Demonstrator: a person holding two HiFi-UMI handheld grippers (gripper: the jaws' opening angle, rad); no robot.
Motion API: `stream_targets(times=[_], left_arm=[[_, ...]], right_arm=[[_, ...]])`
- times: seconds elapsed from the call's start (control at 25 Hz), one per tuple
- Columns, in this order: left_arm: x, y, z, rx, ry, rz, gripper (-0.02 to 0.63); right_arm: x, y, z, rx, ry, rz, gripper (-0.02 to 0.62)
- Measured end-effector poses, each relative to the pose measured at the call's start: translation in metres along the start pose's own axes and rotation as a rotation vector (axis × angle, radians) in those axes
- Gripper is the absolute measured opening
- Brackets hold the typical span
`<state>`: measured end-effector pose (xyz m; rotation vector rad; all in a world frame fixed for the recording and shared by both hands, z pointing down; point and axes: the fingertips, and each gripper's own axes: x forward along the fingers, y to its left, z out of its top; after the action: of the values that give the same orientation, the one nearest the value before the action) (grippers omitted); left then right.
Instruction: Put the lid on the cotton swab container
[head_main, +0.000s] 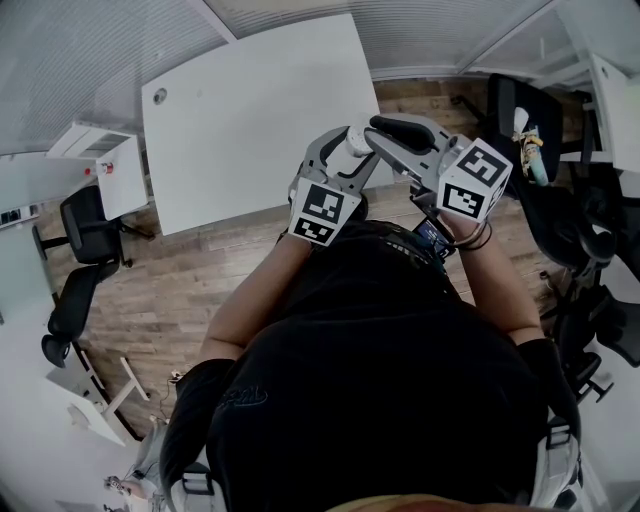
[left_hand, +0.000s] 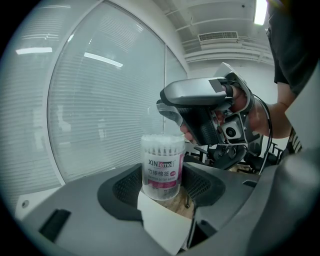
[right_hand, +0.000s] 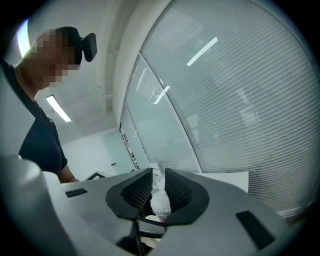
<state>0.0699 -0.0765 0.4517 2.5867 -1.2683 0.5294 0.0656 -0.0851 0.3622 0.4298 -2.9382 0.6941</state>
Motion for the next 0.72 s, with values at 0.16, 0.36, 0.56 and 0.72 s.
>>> stream_targets(times=[0.16, 0.36, 0.56, 0.72], left_arm=[[0.0, -0.0005, 0.0004, 0.001, 0.0, -0.002, 0.258], [-0.0004, -0.0019, 0.0018, 0.007, -0.002, 0.002, 0.258], [-0.0002, -0.0013, 0.003, 0.005, -0.004, 0.004, 0.258], [0.0006, 0.0003, 0.0034, 0.003, -0.004, 0.005, 0.258]], right_arm=[[0.001, -0.0015, -0.0022, 0.014, 0.007, -0.002, 0.078], [-0.0001, 0.0017, -0.0028, 0.025, 0.011, 0.011, 0.077], [0.0019, 0.0024, -0.0045, 0.045, 0.02, 0.023, 0.075], [0.0031, 0.0013, -0.0063, 0.056, 0.029, 0.024, 0.074]])
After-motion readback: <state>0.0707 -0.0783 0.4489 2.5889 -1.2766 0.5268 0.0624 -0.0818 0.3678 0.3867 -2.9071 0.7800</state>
